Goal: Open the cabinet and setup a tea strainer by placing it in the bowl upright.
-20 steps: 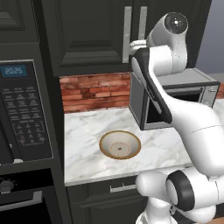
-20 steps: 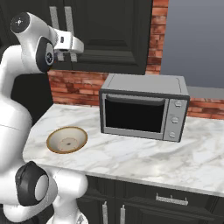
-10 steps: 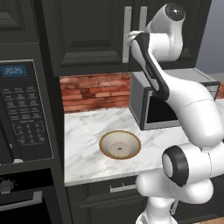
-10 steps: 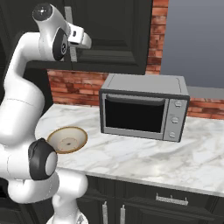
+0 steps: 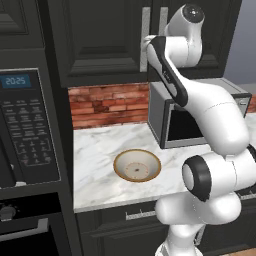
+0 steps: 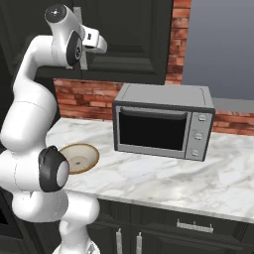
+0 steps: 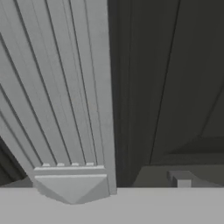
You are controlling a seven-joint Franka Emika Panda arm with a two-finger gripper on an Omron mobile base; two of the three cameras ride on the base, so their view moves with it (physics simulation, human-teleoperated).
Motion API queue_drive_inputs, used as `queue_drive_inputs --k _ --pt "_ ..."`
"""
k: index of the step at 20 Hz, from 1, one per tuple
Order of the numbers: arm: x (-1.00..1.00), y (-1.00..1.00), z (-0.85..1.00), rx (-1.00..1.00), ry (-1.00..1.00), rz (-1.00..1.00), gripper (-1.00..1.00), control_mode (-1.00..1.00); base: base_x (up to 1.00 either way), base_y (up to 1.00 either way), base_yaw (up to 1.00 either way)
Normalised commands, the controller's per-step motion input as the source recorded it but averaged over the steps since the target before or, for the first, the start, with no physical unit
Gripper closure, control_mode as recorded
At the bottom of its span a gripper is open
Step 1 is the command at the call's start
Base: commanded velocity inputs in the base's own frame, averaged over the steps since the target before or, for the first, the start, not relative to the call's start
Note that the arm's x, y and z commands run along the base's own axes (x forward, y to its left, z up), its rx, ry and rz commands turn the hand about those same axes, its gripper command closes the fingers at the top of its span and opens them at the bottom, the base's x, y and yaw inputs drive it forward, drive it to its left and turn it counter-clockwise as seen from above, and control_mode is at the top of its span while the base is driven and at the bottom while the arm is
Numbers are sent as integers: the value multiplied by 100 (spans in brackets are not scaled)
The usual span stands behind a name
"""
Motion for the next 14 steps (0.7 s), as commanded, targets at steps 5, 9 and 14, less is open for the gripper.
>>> queue_drive_inputs --k 5,9,14 --pt "34 0 -15 -2 -6 0 -100 -100 0 0 0" --pt "26 0 0 0 -6 0 -100 -100 0 0 0" --pt "33 12 0 0 -3 0 100 -100 0 0 0"
